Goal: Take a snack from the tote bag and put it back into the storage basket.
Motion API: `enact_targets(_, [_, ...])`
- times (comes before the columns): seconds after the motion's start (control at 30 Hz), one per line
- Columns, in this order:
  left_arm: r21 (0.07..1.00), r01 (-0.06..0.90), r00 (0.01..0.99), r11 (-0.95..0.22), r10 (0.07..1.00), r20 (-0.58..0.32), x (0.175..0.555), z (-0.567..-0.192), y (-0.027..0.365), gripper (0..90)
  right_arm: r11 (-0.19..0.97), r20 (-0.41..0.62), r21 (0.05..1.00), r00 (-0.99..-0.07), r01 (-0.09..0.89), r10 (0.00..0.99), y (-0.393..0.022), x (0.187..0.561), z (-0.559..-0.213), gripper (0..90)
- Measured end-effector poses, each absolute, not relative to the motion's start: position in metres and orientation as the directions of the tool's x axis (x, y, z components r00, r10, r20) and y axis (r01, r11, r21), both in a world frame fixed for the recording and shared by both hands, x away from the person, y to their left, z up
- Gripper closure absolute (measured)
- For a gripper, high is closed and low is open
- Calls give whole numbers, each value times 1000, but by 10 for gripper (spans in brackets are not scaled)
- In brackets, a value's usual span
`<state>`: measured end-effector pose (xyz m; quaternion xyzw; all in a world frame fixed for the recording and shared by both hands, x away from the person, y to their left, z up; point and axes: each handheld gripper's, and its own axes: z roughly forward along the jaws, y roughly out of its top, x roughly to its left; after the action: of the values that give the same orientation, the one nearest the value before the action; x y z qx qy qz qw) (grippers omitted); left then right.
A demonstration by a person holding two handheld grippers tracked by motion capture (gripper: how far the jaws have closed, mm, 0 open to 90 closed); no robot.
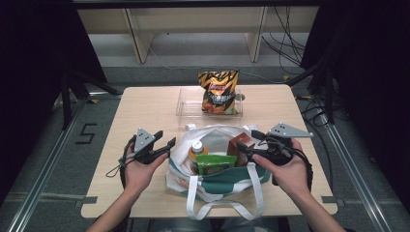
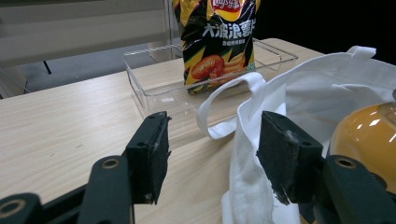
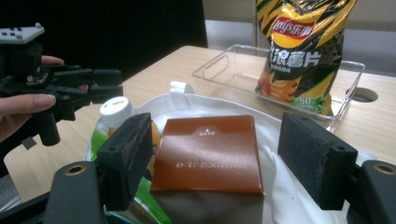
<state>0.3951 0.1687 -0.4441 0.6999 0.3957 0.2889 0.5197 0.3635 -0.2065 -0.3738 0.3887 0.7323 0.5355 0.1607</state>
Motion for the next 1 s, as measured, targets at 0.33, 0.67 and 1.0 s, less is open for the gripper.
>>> enact_targets(0.33, [956,255,519,-146,855,-7,395,-444,169,427,165,147,907,-659,387,737,-197,369,-387,221])
enact_targets(0.67, [955,256,522,-147,853,-8,396,-444,169,427,148,195,876,-618,459,762,-192,367,-400,220])
enact_targets(1.0, [957,250,523,-147,853,-6,395,-443,169,427,150,186,882,-622,447,761,-191,371,-404,257])
